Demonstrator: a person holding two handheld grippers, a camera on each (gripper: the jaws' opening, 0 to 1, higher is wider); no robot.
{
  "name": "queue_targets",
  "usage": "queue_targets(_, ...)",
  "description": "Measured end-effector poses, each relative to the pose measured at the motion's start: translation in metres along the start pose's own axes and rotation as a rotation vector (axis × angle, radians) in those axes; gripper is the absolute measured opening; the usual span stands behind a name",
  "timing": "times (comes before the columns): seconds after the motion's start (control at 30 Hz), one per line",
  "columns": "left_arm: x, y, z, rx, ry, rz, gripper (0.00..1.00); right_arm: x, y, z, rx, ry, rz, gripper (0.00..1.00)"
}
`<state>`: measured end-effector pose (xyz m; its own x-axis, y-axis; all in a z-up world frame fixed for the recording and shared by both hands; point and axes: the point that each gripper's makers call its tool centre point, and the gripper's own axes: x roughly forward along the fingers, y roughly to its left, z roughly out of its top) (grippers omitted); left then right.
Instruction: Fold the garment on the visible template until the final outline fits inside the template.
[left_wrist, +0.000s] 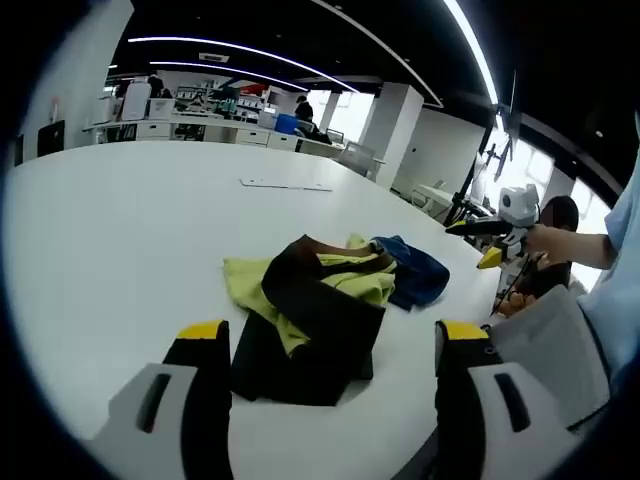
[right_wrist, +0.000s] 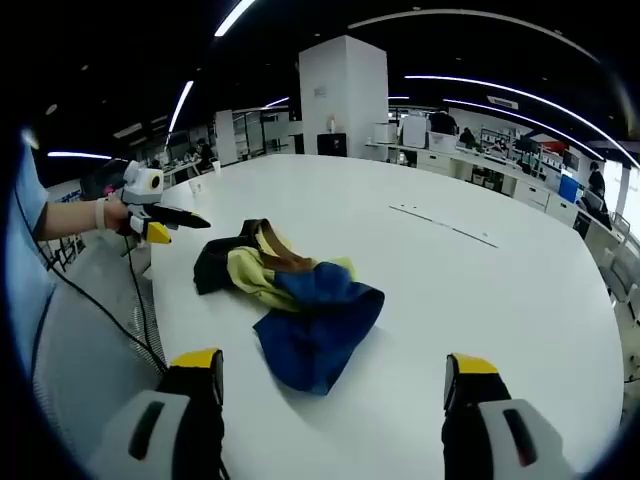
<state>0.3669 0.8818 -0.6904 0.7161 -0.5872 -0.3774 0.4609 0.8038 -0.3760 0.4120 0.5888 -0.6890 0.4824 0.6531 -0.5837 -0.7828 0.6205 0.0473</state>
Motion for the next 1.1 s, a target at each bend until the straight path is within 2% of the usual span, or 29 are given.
queue_targets(0.03,0.001,0.001,0.001,-0.019,-0.008,0.005,0.77,0.000,0.000,0.000,0.002,-0.001,0.000,0.91)
queue_targets(0.17,0.004,0.004,0.001,0.015,-0.005,0.033,0.74,0.003,0.001,0.002,-0.005,-0.008,-0.002,0.87)
queue_targets(0.33,0.007,0.008,-0.001,-0.018,0.009,0.044,0.67,0.007,0.002,0.004,-0.015,-0.012,0.000,0.87)
queue_targets(0.47,0.010,0.015,-0.005,-0.031,0.021,0.059,0.65,0.010,0.005,0.005,-0.020,-0.017,0.004,0.81)
queue_targets(0.67,0.019,0.025,-0.007,-0.126,0.021,0.075,0.52,0.014,0.007,0.005,-0.027,-0.012,0.015,0.75)
queue_targets(0.83,0.032,0.028,-0.008,-0.268,0.005,0.079,0.43,0.017,0.010,0.006,-0.026,-0.013,0.026,0.76)
queue_targets(0.9,0.035,0.030,-0.011,-0.288,0.014,0.081,0.40,0.017,0.011,0.007,-0.040,-0.010,0.025,0.76)
queue_targets(1.03,0.040,0.033,-0.015,-0.275,0.027,0.107,0.36,0.016,0.010,0.008,-0.040,-0.016,0.021,0.78)
queue_targets(1.1,0.041,0.036,-0.015,-0.312,0.019,0.119,0.32,0.016,0.010,0.006,-0.032,-0.014,0.021,0.77)
